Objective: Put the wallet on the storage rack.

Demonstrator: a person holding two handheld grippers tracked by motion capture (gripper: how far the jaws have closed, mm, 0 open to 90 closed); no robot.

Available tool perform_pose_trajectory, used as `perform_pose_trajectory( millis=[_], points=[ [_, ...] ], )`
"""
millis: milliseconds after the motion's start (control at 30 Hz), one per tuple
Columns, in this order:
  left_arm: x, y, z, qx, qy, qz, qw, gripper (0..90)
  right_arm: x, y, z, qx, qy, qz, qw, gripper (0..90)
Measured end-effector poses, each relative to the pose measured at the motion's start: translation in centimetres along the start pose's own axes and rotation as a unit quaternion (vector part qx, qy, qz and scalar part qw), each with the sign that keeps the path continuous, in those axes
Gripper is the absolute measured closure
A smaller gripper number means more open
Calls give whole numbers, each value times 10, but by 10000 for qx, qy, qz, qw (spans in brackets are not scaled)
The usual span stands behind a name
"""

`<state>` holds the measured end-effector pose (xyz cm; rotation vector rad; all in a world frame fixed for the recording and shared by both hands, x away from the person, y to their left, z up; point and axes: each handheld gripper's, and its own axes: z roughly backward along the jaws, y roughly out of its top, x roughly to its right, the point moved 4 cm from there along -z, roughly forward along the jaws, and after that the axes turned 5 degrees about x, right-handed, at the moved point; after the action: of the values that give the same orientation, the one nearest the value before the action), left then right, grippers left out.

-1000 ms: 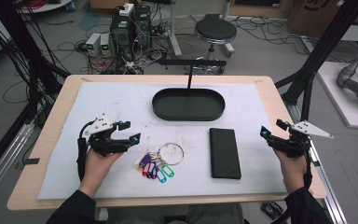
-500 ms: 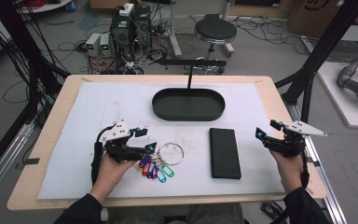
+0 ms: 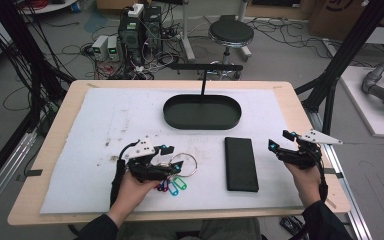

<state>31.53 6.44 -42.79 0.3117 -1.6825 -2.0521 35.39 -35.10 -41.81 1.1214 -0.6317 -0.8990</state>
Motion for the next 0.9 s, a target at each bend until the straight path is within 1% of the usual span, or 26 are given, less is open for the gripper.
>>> perform_pose_trajectory(
  millis=[67, 133, 167, 200, 233, 267, 300, 333, 367, 400, 467, 500, 533, 567, 600, 633, 667, 700, 733, 767, 800, 833, 867, 900],
  points=[
    [10, 0, -9, -9, -49, -31, 10000, 378, 1, 0, 1, 7, -12, -22, 10000, 287],
    [21, -1, -18, -71, -141, -119, 9998, 384, 1, 0, 1, 9, -21, -48, 10000, 287],
    [21, -1, -18, -71, -141, -119, 9998, 396, 1, 0, 1, 9, -21, -48, 10000, 287],
    [26, -2, -23, -105, -168, -154, 9997, 404, 2, 0, 2, 12, -36, -48, 10000, 287],
    [35, -4, -32, -183, -216, -236, 9993, 409, 2, 0, 2, 14, -42, -45, 10000, 287],
    [35, -4, -32, -183, -216, -236, 9993, 418, 2, 0, 2, 14, -42, -45, 10000, 287],
    [39, -5, -36, -208, -289, -254, 9990, 418, 3, 0, 2, 28, -46, -44, 10000, 287],
    [46, -7, -44, -279, -433, -325, 9981, 447, 3, 0, 2, 29, -49, -48, 10000, 287],
    [46, -7, -44, -279, -433, -325, 9981, 447, 3, 0, 3, 33, -57, -45, 10000, 287],
    [52, -10, -52, -368, -492, -345, 9975, 447, 3, 0, 2, 37, -59, -41, 10000, 287],
    [56, -14, -60, -495, -519, -413, 9966, 447, 3, 0, 3, 36, -61, -51, 10000, 287],
    [56, -14, -60, -495, -519, -413, 9966, 447, 3, 0, 3, 38, -55, -54, 10000, 287],
    [61, -16, -67, -604, -583, -437, 9955, 447, 3, 0, 3, 39, -29, -53, 10000, 287],
    [61, -16, -67, -604, -583, -437, 9955, 447, 3, 0, 3, 39, -29, -53, 10000, 287],
    [67, -19, -75, -740, -587, -513, 9942, 446, 2, 0, 3, 20, -19, -88, 10000, 288],
    [69, -20, -78, -800, -591, -571, 9934, 446, 3, -1, 3, -1, -13, -74, 10000, 294],
    [69, -20, -78, -800, -591, -571, 9934, 447, 3, -1, 3, -1, -13, -74, 10000, 294],
    [72, -20, -81, -852, -588, -606, 9928, 447, 3, -1, 2, -20, 16, -86, 10000, 325],
    [76, -22, -87, -928, -600, -676, 9916, 446, 2, -3, 1, -139, 231, -176, 9995, 366],
    [76, -22, -87, -928, -600, -676, 9916, 446, 1, -5, 1, -210, 395, -211, 9988, 374],
    [77, -22, -88, -942, -624, -691, 9912, 446, 1, -5, 1, -210, 395, -211, 9988, 374],
    [78, -22, -89, -929, -628, -700, 9912, 446, -5, -10, 2, -446, 728, -251, 9960, 433],
    [79, -23, -90, -934, -627, -717, 9911, 445, -9, -12, 4, -552, 887, -180, 9944, 447],
    [78, -23, -89, -940, -614, -725, 9910, 441, -13, -14, 6, -600, 1035, -86, 9928, 463]
  ],
)
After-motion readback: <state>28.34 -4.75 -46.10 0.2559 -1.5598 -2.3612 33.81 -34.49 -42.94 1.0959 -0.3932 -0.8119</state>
